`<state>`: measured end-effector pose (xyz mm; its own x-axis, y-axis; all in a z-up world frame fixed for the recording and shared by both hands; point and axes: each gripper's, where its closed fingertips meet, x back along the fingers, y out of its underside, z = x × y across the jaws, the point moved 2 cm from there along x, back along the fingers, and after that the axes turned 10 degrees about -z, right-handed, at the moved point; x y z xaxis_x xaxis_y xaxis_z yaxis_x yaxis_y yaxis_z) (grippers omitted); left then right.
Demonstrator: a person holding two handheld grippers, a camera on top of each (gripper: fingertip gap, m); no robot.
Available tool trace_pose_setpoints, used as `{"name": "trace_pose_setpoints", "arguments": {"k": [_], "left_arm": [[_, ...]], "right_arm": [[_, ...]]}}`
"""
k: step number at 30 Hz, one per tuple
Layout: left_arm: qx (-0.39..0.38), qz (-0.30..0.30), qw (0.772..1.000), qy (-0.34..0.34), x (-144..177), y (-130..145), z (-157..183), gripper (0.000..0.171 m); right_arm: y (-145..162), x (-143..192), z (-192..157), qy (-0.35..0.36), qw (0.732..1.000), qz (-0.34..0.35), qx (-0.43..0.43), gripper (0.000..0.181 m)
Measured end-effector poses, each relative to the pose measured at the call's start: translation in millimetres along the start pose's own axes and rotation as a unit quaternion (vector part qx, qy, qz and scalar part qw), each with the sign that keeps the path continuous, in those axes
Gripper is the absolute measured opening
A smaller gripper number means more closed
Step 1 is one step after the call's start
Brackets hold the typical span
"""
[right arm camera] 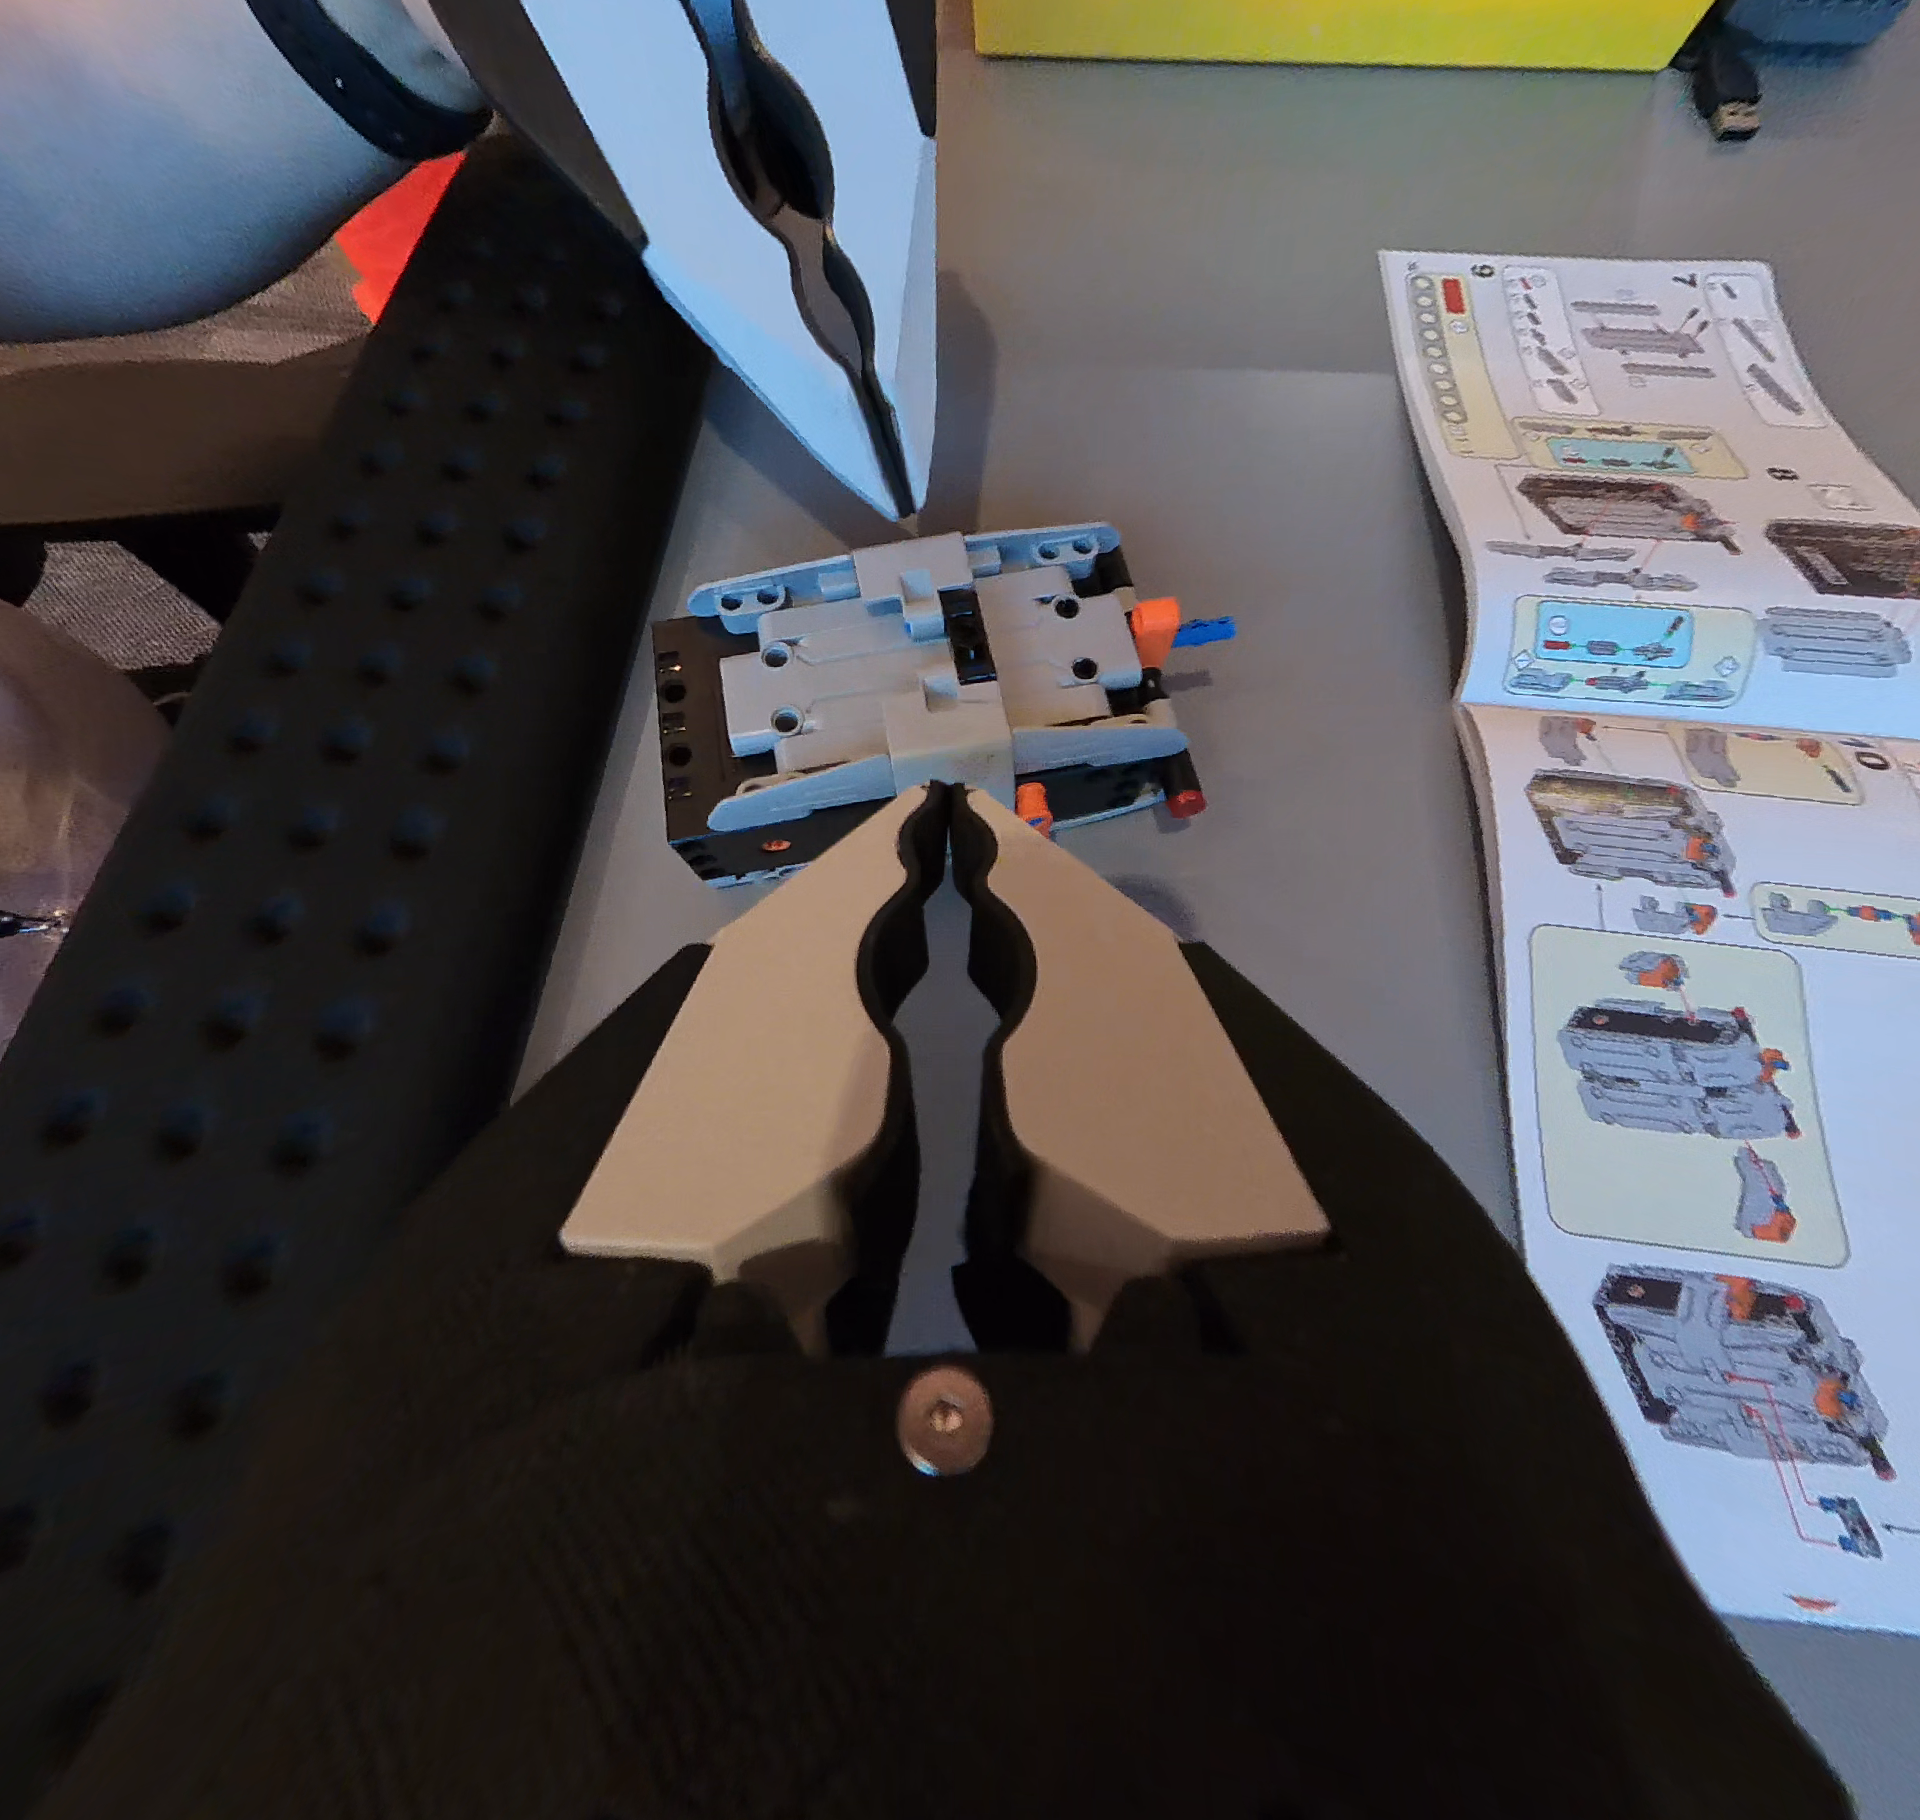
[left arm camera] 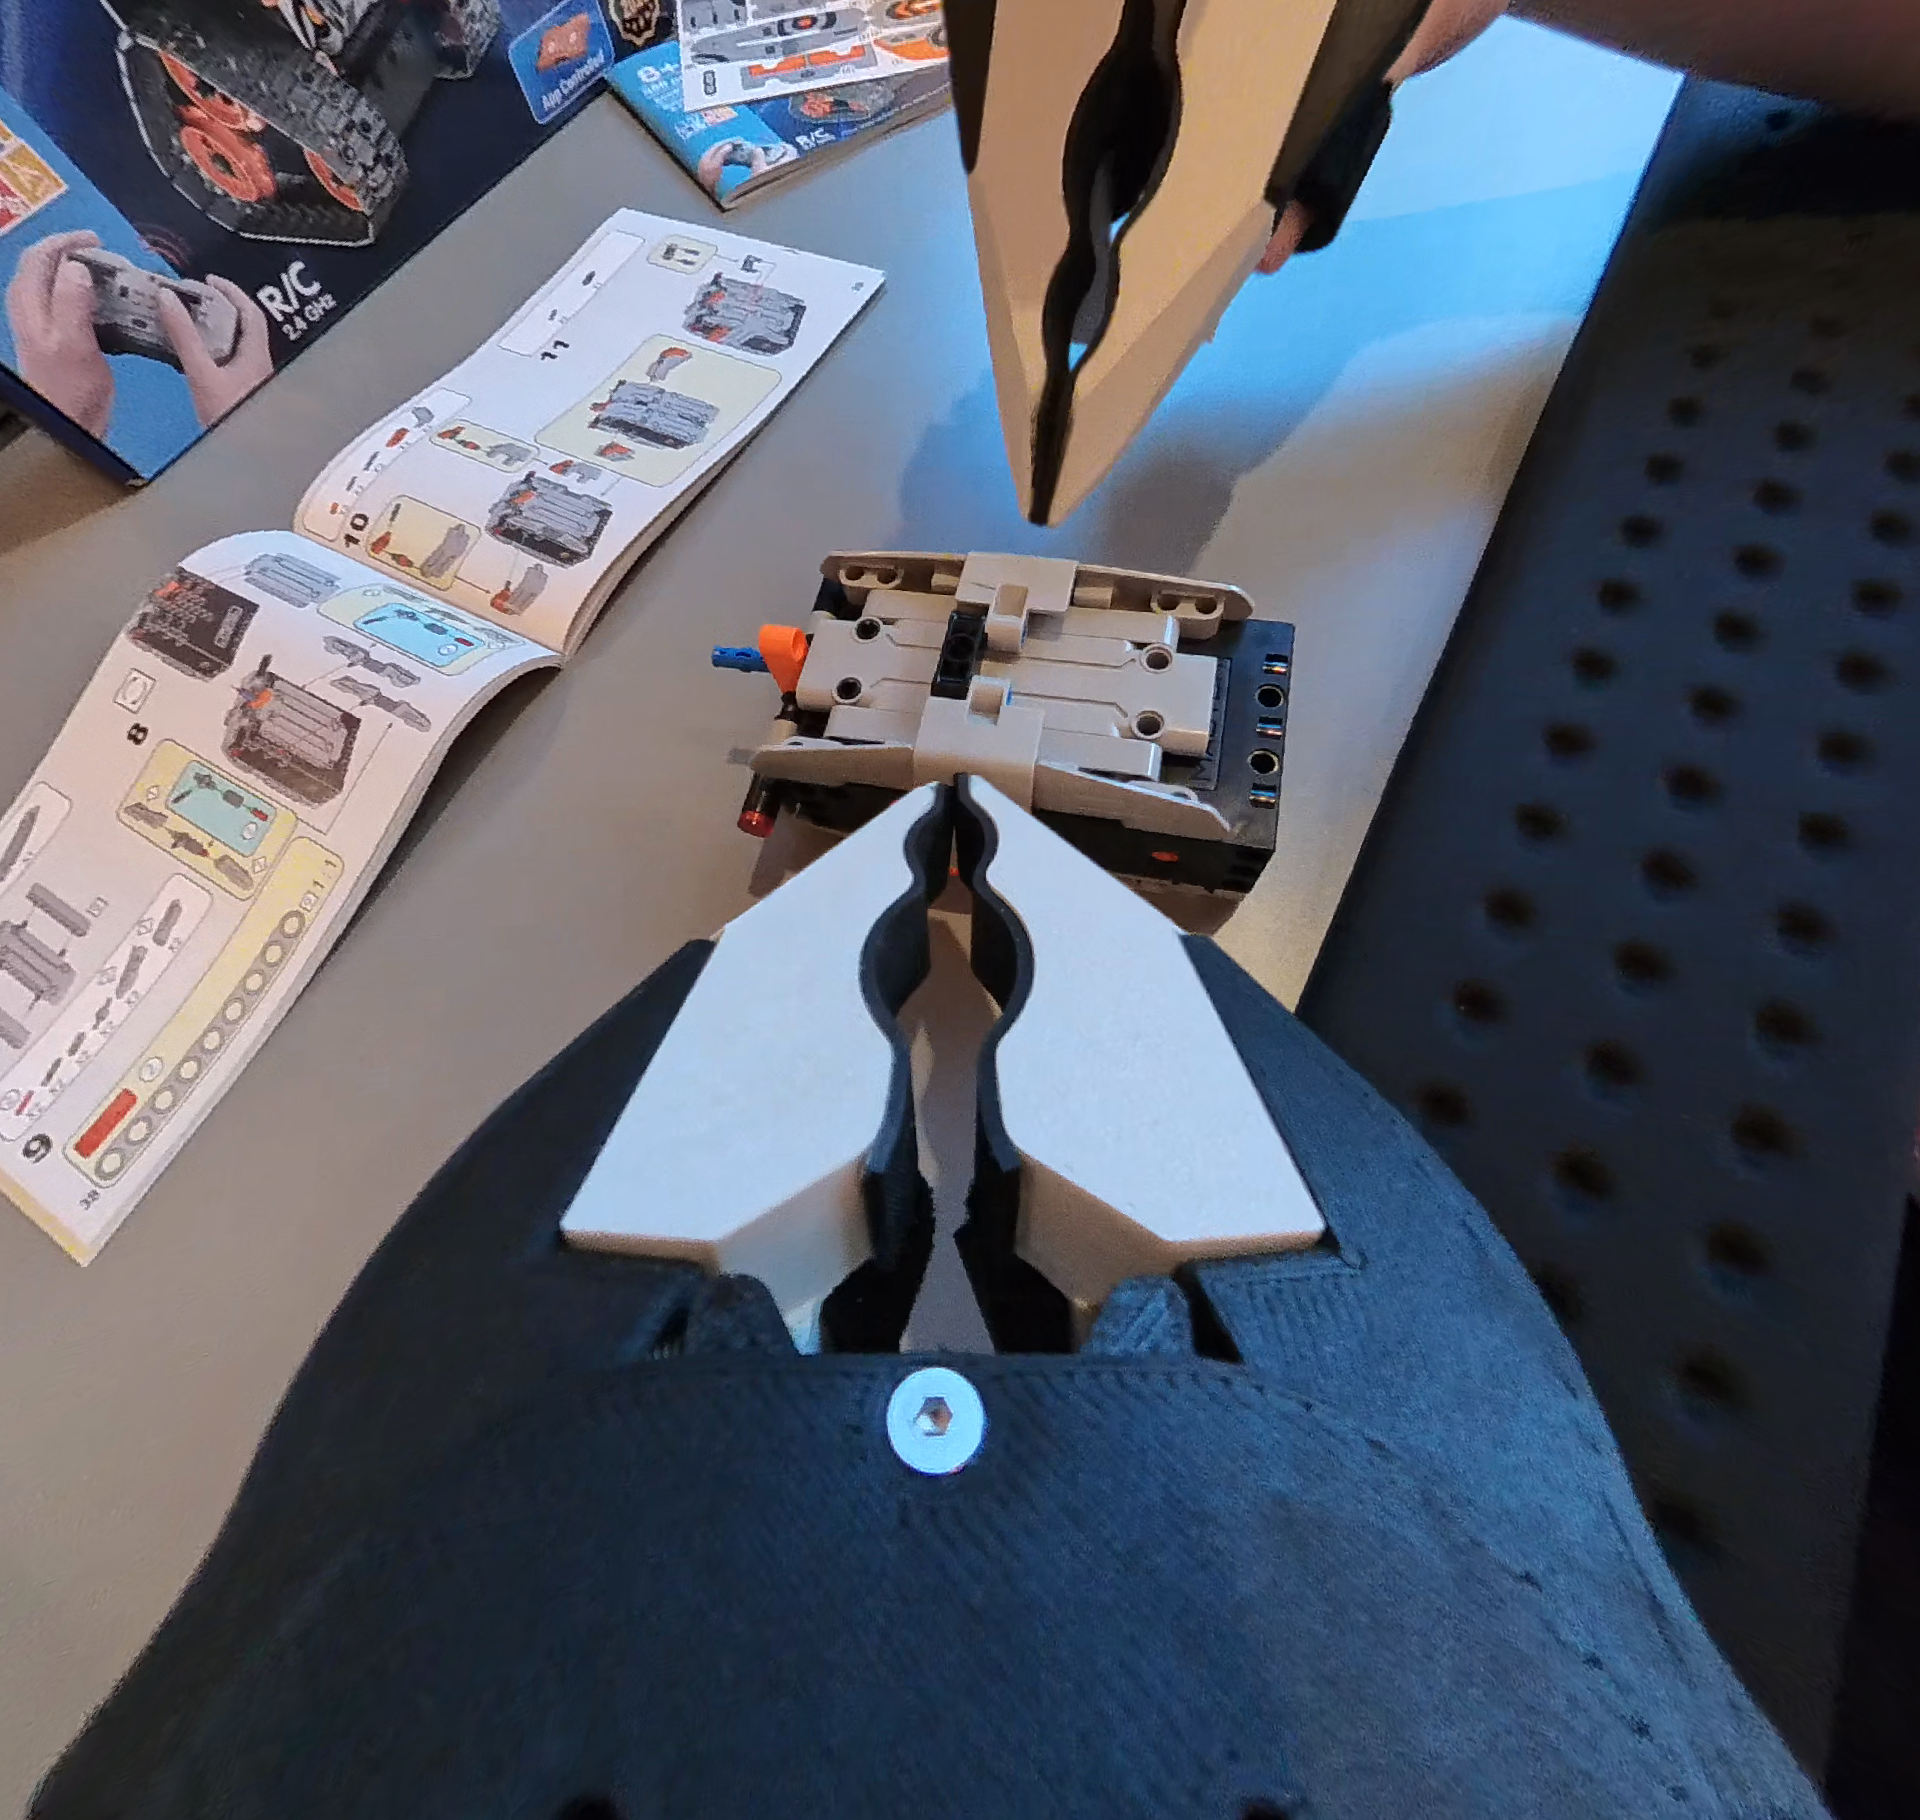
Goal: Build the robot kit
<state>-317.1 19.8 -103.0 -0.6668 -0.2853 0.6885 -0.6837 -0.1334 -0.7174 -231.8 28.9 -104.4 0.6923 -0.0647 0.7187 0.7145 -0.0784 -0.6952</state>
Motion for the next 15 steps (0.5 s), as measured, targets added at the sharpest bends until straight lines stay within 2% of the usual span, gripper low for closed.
{"name": "trace_pose_setpoints", "arguments": {"k": [15], "left_arm": [[-0.003, -0.013, 1.000, 0.004, -5.9, 2.1, 0.7, 0.000]], "right_arm": [[0.0, -6.5, 0.2, -0.006, 1.000, 0.003, 0.005, 0.000]]}}
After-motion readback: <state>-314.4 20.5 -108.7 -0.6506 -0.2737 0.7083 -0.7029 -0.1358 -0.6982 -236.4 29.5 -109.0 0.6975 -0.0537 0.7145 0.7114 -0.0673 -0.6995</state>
